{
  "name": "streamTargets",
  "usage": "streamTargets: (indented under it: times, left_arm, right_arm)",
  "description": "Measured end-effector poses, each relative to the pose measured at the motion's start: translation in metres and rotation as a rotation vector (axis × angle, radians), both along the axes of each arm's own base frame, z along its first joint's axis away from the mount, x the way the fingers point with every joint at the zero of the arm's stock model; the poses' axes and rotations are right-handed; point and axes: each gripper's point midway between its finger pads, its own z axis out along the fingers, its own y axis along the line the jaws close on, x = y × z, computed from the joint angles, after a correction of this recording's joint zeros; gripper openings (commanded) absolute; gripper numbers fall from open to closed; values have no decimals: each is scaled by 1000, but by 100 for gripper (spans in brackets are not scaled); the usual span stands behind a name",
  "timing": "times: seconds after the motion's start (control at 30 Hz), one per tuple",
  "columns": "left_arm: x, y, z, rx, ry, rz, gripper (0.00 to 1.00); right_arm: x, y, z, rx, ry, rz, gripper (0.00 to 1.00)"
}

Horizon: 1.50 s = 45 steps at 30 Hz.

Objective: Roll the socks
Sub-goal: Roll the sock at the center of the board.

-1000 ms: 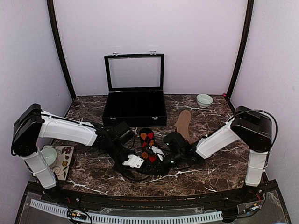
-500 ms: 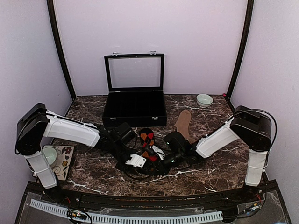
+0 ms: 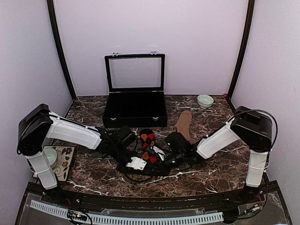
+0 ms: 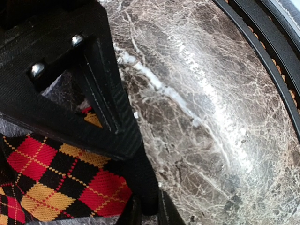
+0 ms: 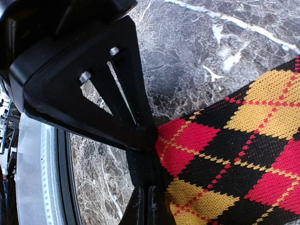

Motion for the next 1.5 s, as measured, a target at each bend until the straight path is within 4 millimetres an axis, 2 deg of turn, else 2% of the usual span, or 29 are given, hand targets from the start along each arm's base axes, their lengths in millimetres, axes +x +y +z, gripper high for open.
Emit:
streamTargets:
  times: [0.13, 0.23, 0.37, 0.63, 0.8, 0.93, 1.03, 1.13, 1.33, 1.5]
  left_arm:
    - [1, -2, 0, -5, 5, 12, 10]
    - [0, -3, 0, -9, 21, 23, 3]
    - [-2, -7, 0, -9, 70, 43, 2]
    - [1, -9, 1, 28, 278, 117, 3]
    - [1, -9, 2, 50, 415, 160, 4]
    - [0, -9, 3, 76, 520, 195, 4]
    - [0, -9, 2, 89, 595, 219, 4]
    - [0, -8, 2, 102, 651, 237, 4]
    - [2, -8, 1, 141, 730, 263, 4]
    - [2, -7, 0, 165, 754, 274, 4]
  right_arm:
    - [-1, -3, 2, 11, -11, -5, 14]
    - [-3, -8, 4, 17, -21, -11, 16]
    - [-5, -13, 5, 27, -34, -19, 20]
    - [-5, -54, 10, 7, -166, -126, 25]
    - [-1, -66, 32, 40, -328, -163, 31]
    - [-5, -61, 50, 71, -448, -152, 32]
    - [-14, -56, 52, 70, -513, -119, 32]
    - [-24, -51, 48, 64, -550, -79, 32]
    - [-33, -43, 17, -2, -575, 4, 32]
    - [-30, -24, 21, 8, -647, 38, 39]
